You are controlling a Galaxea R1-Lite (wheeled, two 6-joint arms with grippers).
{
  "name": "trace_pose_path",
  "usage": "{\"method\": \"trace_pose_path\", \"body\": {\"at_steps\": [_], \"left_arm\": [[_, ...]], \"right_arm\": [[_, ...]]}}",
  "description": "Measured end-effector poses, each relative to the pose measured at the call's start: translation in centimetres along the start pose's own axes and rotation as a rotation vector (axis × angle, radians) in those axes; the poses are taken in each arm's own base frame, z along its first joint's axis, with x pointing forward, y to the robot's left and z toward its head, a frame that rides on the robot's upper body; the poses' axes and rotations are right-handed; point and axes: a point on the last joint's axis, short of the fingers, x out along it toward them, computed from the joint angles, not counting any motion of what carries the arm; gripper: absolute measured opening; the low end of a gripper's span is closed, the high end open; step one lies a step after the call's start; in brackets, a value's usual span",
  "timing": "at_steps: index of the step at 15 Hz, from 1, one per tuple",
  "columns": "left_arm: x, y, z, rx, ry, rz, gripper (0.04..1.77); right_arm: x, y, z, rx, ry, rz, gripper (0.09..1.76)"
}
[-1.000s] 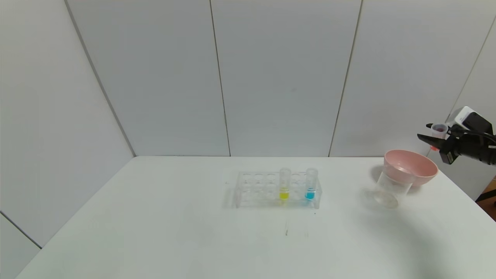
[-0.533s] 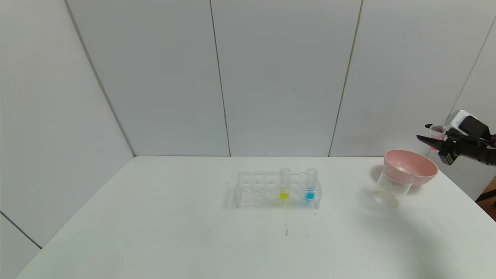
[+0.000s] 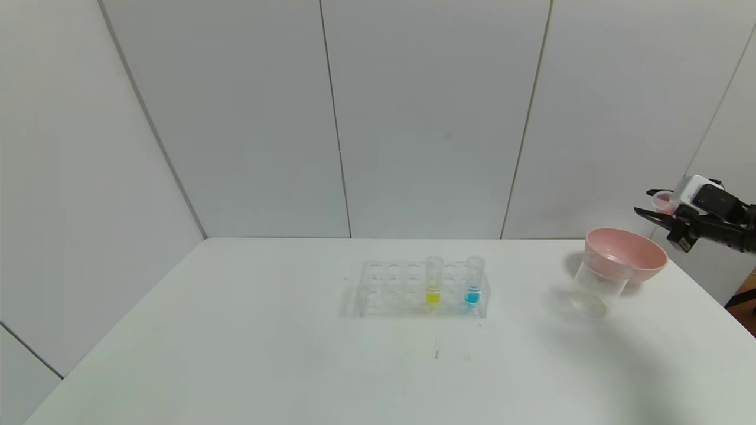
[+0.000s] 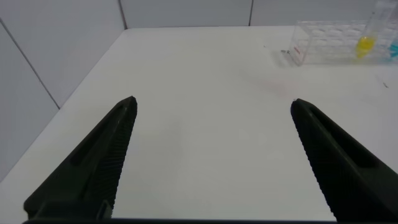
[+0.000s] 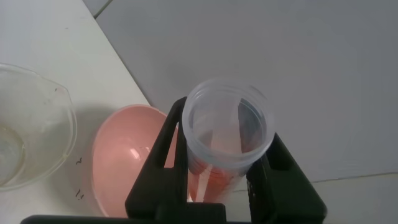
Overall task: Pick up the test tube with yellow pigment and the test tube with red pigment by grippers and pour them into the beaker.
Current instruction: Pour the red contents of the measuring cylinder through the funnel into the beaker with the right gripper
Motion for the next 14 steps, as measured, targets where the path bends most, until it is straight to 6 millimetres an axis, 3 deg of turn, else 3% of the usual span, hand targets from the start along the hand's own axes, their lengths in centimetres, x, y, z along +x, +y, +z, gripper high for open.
{"method": "trace_pose_path", "body": {"at_steps": [14], "left_arm": [[0.00, 0.00, 0.00, 0.000, 0.000, 0.000, 1.76]], "right_arm": [[0.53, 0.93, -0.63, -0.234, 0.003, 0.029, 0.59]]}}
